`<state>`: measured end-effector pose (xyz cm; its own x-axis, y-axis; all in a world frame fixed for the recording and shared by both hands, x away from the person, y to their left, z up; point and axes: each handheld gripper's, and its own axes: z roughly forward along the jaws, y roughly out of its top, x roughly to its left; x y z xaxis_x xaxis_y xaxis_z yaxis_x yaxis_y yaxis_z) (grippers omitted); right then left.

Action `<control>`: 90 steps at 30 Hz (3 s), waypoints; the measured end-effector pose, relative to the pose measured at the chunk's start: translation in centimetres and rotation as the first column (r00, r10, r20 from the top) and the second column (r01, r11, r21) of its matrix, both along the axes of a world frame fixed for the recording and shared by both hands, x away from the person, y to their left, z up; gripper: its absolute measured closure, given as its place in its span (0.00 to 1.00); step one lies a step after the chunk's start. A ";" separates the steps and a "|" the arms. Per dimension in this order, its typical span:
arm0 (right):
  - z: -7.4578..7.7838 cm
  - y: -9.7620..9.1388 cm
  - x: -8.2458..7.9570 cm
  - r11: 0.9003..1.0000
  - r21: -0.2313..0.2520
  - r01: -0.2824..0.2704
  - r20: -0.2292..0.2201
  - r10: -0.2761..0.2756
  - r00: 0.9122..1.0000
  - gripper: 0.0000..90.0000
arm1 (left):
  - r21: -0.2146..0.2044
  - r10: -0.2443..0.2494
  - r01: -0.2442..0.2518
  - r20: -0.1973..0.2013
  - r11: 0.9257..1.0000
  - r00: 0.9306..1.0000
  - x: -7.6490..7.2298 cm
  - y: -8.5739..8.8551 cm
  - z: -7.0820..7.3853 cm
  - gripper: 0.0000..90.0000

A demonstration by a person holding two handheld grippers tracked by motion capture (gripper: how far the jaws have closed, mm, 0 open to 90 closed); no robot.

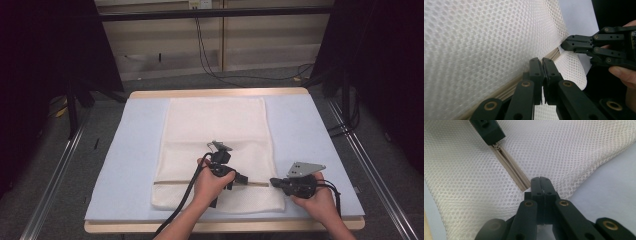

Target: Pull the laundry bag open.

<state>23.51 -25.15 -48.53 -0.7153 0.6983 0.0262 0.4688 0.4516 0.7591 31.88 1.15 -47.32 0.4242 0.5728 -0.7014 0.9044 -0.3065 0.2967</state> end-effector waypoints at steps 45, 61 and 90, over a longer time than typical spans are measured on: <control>0.0 0.0 0.0 1.000 -0.001 -0.003 -0.003 0.003 1.000 1.00 | 0.008 0.015 -0.015 -0.004 1.000 1.000 0.6 2.6 0.1 0.97; 0.0 0.0 0.1 1.000 0.002 -0.003 -0.007 0.003 1.000 1.00 | 0.014 0.024 -0.024 -0.011 1.000 1.000 0.8 3.5 0.1 0.97; 0.0 0.0 0.1 1.000 0.000 -0.003 -0.009 0.003 1.000 1.00 | -0.005 0.024 -0.024 -0.017 1.000 1.000 0.7 3.8 0.1 0.97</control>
